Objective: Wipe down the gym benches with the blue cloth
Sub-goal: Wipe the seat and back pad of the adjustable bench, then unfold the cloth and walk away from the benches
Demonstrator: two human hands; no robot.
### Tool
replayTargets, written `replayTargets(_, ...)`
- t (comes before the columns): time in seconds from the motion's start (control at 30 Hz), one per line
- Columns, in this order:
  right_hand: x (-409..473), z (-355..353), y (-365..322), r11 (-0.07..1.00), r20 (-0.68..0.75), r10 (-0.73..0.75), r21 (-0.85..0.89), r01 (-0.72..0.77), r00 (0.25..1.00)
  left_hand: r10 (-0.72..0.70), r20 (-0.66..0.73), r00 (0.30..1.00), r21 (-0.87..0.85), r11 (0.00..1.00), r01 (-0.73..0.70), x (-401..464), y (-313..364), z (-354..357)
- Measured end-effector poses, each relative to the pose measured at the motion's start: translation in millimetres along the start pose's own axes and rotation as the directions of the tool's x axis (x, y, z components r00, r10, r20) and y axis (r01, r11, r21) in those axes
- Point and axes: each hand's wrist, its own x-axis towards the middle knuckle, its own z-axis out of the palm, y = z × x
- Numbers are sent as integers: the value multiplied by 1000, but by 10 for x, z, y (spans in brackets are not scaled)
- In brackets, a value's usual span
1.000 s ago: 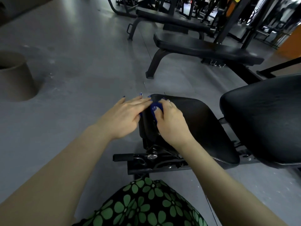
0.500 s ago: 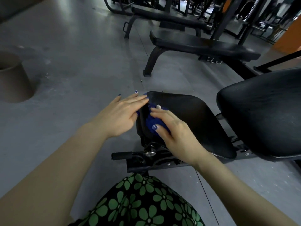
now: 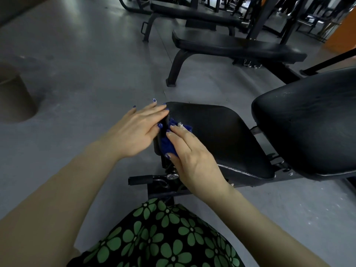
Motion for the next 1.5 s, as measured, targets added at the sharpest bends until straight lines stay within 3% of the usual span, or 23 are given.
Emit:
replayTargets(0.3,-473,-116,482,995,11,-73,-66,73,997,47,6,999,38,998,-47,38,61,93)
replayTargets(0.57,-1108,-623,717,973,-8,217,-79,-217,976,62,-69,996,132,990,-52,-43,377,-52)
replayTargets(0.8,-1098,-1053,575,971,-191,235,93,-221,953,117,-97,988,-36,992,-121,-104,1005,-254)
replayTargets(1.0,-640,-1250,466,972,-259,187,187,-141,947,31,32,999,-346,938,-18,-27,1605,-489)
replayTargets(1.2,-197,-1288,642,984,-360,77,178,-12,930,-38,37,999,-477,877,51,369,1631,-591)
replayTargets(1.37,253,-1189,950,984,-265,57,175,-10,963,-128,21,991,-549,828,119,865,1356,-490)
replayTargets(1.5,602,-1050,1296,966,-39,65,254,-53,997,-57,36,998,-581,811,67,1319,909,-360)
